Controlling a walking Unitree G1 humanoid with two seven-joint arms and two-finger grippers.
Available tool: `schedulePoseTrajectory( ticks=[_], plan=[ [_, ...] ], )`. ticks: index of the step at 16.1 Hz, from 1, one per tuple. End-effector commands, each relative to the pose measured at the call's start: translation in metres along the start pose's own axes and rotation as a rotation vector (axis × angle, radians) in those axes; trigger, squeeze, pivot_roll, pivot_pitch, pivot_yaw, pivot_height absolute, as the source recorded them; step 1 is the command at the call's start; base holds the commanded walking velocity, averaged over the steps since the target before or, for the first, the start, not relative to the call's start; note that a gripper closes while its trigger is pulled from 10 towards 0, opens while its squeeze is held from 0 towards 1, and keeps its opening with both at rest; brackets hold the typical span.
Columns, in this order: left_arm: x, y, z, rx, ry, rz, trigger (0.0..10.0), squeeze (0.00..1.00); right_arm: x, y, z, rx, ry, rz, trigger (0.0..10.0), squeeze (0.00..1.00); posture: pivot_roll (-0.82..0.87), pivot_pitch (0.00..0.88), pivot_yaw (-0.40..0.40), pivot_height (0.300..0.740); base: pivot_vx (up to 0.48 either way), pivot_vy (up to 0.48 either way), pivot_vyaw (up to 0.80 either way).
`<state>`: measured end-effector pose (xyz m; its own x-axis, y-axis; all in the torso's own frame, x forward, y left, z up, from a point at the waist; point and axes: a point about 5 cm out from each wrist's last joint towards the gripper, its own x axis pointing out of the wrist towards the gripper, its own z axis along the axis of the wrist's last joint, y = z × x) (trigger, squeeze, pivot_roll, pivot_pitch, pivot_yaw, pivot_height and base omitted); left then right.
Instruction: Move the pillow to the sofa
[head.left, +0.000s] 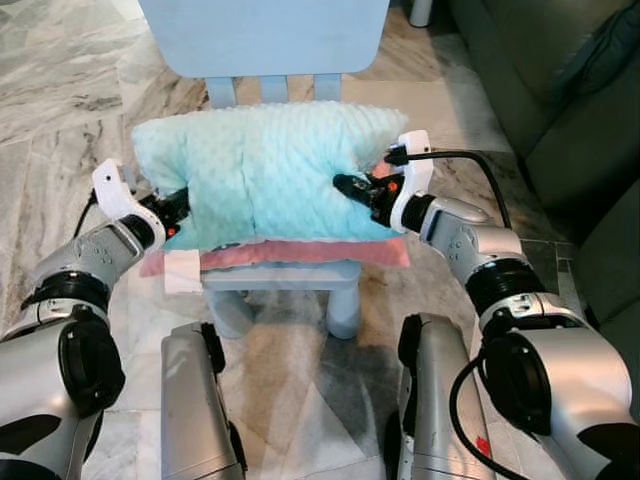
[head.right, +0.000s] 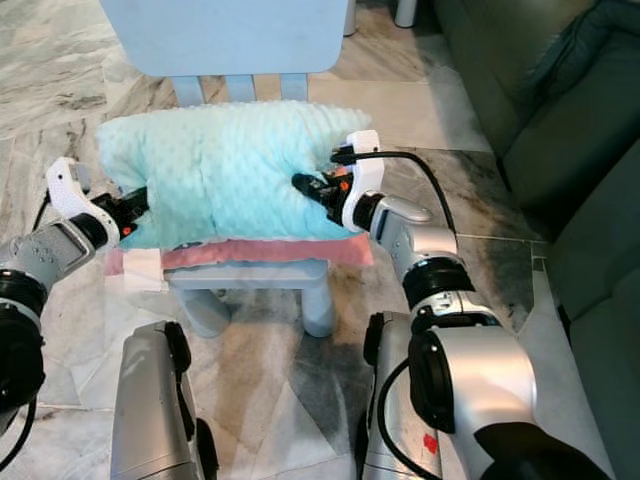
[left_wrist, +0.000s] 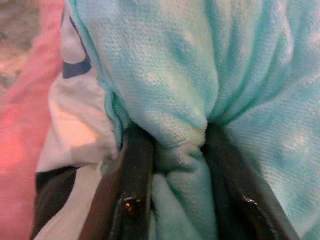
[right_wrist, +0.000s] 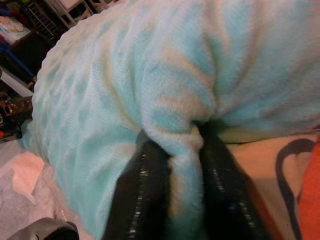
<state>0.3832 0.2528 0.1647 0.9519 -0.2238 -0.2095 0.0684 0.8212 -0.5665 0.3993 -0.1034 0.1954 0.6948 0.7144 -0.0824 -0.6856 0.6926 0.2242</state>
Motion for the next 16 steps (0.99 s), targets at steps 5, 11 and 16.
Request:
schedulePoseTrajectory(
  ticks=[5, 11, 16],
  plan=[
    [-0.012, 0.014, 0.028, 0.073, -0.137, 0.102, 0.0, 0.0, 0.001, 0.003, 0.004, -0.053, -0.03, 0.004, 0.0, 0.0, 0.02, 0.186, -0.009, 0.416, 0.0, 0.0, 0.0],
    [-0.024, 0.025, 0.04, 0.182, -0.24, 0.114, 0.0, 0.0, -0.012, 0.001, 0.021, -0.069, -0.162, -0.023, 0.0, 0.0, 0.01, 0.039, -0.008, 0.416, 0.0, 0.0, 0.0],
    [-0.032, 0.035, 0.017, 0.268, -0.302, 0.151, 0.0, 0.0, -0.037, 0.0, 0.012, -0.085, -0.295, -0.189, 0.0, 0.0, 0.0, 0.0, 0.001, 0.416, 0.0, 0.0, 0.0]
  ],
)
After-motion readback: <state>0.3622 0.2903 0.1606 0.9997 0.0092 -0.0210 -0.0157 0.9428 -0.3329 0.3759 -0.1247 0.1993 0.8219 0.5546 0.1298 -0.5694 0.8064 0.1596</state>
